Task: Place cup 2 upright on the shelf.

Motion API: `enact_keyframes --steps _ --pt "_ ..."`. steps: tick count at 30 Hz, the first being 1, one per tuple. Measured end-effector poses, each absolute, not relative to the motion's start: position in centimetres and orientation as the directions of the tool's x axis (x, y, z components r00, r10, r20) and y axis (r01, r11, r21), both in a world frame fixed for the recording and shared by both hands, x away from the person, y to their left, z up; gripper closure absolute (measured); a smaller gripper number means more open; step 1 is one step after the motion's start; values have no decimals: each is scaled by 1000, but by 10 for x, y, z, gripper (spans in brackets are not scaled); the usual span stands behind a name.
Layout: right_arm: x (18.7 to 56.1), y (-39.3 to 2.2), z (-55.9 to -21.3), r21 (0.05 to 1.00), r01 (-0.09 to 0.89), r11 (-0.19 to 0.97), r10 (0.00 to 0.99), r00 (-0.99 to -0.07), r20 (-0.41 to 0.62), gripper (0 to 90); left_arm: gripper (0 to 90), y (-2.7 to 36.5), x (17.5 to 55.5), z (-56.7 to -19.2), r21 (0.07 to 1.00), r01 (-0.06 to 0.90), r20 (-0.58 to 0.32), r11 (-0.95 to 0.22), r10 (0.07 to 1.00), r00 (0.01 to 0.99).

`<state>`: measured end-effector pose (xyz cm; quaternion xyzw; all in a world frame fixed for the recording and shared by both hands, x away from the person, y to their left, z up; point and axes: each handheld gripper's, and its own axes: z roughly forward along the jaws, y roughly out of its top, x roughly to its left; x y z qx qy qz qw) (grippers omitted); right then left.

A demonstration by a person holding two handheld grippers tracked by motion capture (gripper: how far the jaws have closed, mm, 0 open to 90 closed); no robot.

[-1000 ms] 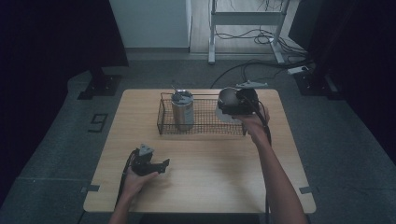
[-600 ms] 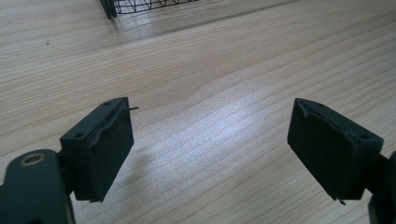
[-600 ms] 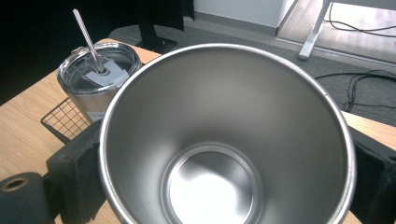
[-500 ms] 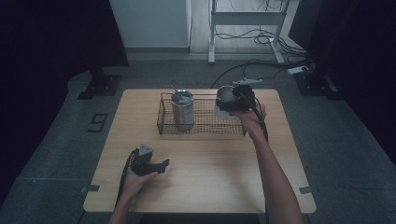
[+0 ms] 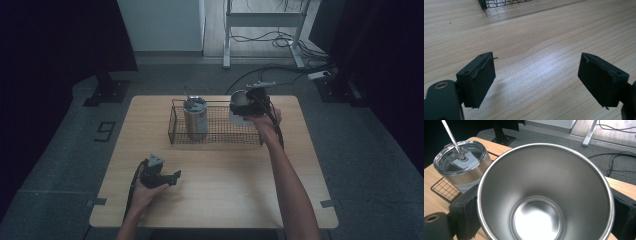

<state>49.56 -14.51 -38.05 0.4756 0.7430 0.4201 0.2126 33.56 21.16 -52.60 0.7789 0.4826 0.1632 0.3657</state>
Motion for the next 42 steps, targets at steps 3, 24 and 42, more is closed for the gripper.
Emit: enact_keyframes --steps 3,24,42 --pt "500 -143 -383 827 529 192 885 -457 87 62 145 210 335 -526 725 632 -96 -273 869 485" --pt "529 -134 -395 795 568 210 893 -443 80 62 145 211 335 -525 728 631 -105 -267 867 487" --pt "546 -126 -419 766 595 243 891 -450 67 62 145 212 335 -528 720 639 -110 -270 865 489"
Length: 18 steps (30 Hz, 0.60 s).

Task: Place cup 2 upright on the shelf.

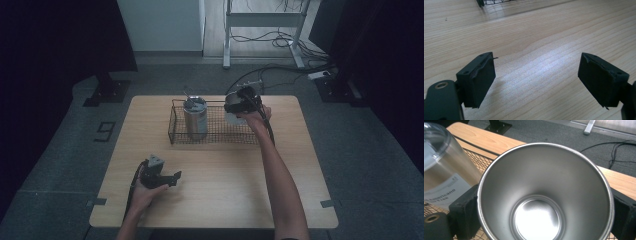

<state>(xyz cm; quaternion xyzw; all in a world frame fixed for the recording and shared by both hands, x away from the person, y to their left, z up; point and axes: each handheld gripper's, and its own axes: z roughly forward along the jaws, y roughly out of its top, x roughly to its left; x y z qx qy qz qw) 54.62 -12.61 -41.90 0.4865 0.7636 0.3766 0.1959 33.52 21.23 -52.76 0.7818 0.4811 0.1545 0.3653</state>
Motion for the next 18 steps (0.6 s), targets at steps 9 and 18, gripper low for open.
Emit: enact_keyframes --steps 9,18 --pt "548 -125 -433 750 606 266 885 -462 60 62 145 211 336 -530 715 644 -112 -272 864 490" --pt "551 -123 -444 738 609 290 874 -483 55 62 146 211 336 -531 710 647 -108 -278 865 490"
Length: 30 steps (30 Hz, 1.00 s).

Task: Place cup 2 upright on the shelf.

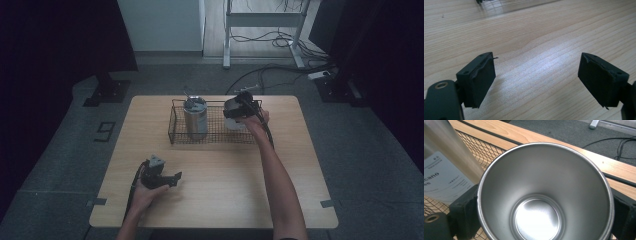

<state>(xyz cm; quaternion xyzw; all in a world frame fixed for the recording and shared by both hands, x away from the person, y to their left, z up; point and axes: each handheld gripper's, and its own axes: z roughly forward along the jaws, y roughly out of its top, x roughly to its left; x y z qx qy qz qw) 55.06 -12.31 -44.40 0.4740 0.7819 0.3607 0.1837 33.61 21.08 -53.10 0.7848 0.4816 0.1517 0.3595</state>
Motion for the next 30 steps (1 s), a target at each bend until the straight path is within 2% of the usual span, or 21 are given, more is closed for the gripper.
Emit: enact_keyframes --steps 30 --pt "558 -126 -469 696 636 333 858 -511 56 62 146 210 337 -533 702 652 -106 -286 864 493"
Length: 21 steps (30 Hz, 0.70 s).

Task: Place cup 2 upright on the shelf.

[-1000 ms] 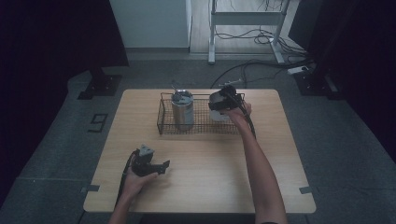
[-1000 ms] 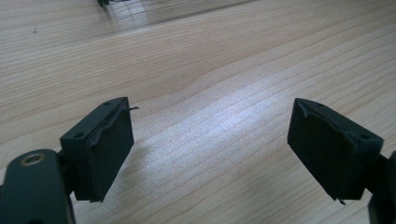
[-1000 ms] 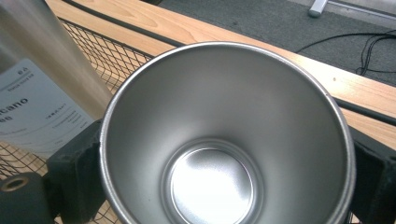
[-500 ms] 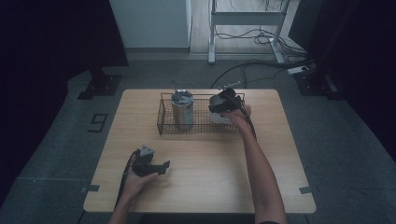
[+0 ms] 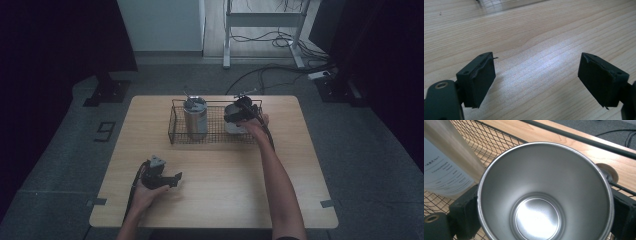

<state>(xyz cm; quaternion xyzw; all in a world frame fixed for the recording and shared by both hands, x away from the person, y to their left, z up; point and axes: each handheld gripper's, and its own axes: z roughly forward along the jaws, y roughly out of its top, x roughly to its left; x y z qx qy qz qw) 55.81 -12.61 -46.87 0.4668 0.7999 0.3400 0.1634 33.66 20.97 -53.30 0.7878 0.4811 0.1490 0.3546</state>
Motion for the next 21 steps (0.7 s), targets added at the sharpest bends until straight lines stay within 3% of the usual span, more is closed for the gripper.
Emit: enact_keyframes --steps 21 --pt "557 -127 -475 657 667 351 861 -506 55 48 146 208 336 -533 700 653 -106 -291 861 497"
